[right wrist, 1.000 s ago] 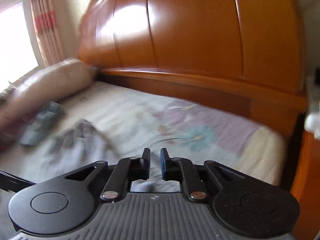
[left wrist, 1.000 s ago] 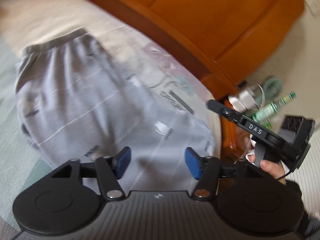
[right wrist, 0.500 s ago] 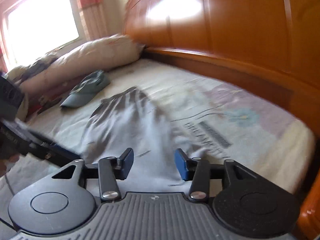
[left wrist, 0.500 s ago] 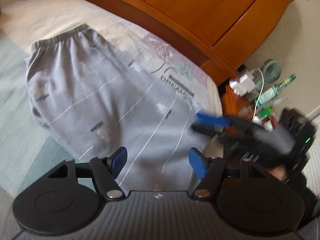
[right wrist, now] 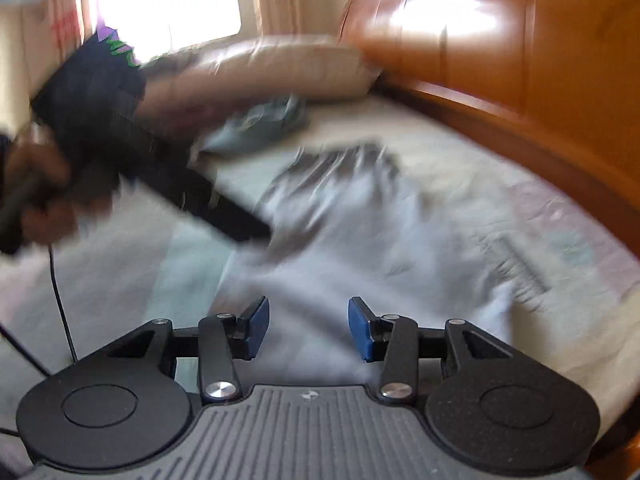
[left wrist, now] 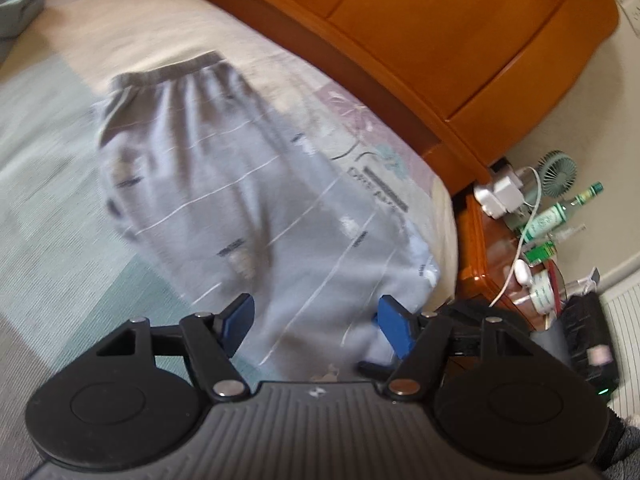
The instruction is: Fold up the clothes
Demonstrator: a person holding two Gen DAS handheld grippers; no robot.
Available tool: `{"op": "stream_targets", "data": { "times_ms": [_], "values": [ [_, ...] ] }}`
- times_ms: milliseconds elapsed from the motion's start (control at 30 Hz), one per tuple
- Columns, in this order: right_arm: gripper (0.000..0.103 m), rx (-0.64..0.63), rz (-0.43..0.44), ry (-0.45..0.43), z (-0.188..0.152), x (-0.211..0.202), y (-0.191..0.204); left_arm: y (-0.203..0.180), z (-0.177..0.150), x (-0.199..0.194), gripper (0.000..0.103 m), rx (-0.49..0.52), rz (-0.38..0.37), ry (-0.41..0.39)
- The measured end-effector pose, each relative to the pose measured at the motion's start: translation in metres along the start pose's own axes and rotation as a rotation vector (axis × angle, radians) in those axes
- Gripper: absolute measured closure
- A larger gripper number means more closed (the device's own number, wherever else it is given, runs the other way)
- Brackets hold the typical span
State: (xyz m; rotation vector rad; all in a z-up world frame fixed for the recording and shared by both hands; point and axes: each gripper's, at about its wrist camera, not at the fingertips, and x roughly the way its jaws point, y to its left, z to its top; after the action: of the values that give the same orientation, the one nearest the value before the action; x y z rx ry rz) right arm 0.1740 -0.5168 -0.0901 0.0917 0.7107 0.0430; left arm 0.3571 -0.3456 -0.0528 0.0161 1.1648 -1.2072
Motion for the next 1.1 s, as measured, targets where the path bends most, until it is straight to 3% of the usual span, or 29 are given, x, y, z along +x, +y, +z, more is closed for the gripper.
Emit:
{"op": "stream_targets", "data": {
  "times_ms": [67, 200, 267, 333, 400, 433, 667, 767, 900, 1000, 1100],
  "values": [
    [0.054, -0.051, -0.011, -0.012, -0.013, -0.003, 0.004, 0.002, -0.007, -0.008, 0.034, -0.003, 0.001, 0.000],
    [0.054, -0.034, 0.002, 0.037, -0.004, -0.017, 0.001, 0.004, -0.017, -0.021, 0.033, 0.009, 0.021, -0.009],
    [0.053, -0.003, -0.006, -0.014, 0.004, -0.023, -0.002, 0.001, -0.017, -0.025, 0.033, 0.022, 0.020, -0.023],
    [0.049, 0.027, -0.050, -0.057, 0.012, -0.023, -0.010, -0.003, -0.015, -0.027, 0.033, 0.024, 0.009, -0.039],
    [0.048, 0.048, -0.121, -0.026, 0.010, -0.014, -0.024, -0.008, -0.014, -0.027, 0.033, 0.033, -0.002, -0.044],
    [0.050, 0.068, -0.122, 0.009, 0.004, -0.008, -0.034, -0.010, -0.014, -0.027, 0.033, 0.040, -0.007, -0.043],
    [0.051, 0.079, -0.114, -0.021, 0.006, -0.023, -0.033, -0.019, -0.016, -0.026, 0.030, 0.090, 0.015, -0.029],
    [0.048, 0.055, -0.039, -0.057, 0.008, -0.023, -0.016, -0.020, -0.014, -0.023, 0.029, 0.092, 0.033, -0.029],
    [0.043, -0.041, 0.004, 0.011, 0.004, -0.001, 0.008, -0.018, -0.017, -0.024, 0.029, 0.102, 0.105, -0.032],
    [0.039, -0.123, 0.015, 0.036, 0.000, 0.004, 0.018, -0.016, -0.028, -0.033, 0.025, 0.135, 0.210, -0.047],
    [0.038, -0.082, 0.044, 0.035, 0.017, 0.000, 0.008, -0.012, -0.041, -0.045, 0.021, 0.168, 0.314, -0.074]
  ]
}}
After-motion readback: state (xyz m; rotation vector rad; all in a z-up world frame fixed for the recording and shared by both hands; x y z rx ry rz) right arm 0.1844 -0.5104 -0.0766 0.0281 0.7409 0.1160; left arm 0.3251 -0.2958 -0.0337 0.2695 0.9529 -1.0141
